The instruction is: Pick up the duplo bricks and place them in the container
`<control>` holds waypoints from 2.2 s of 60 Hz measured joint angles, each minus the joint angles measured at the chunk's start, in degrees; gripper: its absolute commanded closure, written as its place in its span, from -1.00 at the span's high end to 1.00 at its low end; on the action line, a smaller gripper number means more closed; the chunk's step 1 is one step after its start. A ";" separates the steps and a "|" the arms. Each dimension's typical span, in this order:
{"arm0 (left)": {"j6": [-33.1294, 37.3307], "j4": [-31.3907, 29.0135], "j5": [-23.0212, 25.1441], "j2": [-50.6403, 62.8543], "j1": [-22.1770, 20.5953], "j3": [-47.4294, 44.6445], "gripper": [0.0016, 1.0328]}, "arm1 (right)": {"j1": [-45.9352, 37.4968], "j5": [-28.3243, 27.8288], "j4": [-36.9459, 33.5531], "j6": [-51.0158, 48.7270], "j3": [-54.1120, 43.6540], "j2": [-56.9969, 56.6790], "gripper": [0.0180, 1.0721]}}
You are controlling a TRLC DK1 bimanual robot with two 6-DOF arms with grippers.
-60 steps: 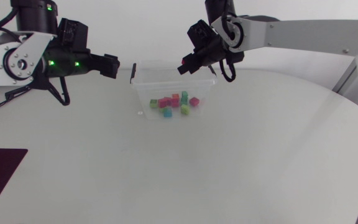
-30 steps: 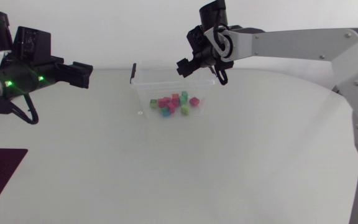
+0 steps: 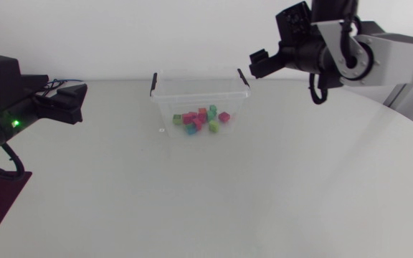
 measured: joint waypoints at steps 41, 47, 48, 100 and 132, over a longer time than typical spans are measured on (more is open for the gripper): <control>0.00 -1.22 0.00 -23.17 3.98 -15.06 0.90 | -10.91 0.15 3.19 -3.91 -33.92 -36.39 0.91; 0.00 -2.29 0.00 -26.49 3.98 -16.41 0.90 | -11.78 0.17 3.17 -4.61 -37.27 -41.31 0.91; 0.00 -2.56 0.00 -27.12 3.98 -16.63 0.90 | -11.89 0.15 3.10 -4.76 -37.66 -42.03 0.91; -5.05 -6.45 -0.02 -44.63 4.68 -28.89 0.90 | -17.35 -5.95 -1.11 4.87 -58.53 -74.16 0.91; -10.62 -7.26 -0.24 -48.85 4.68 -34.56 0.91 | -19.58 -10.45 -2.64 14.64 -67.89 -86.27 0.91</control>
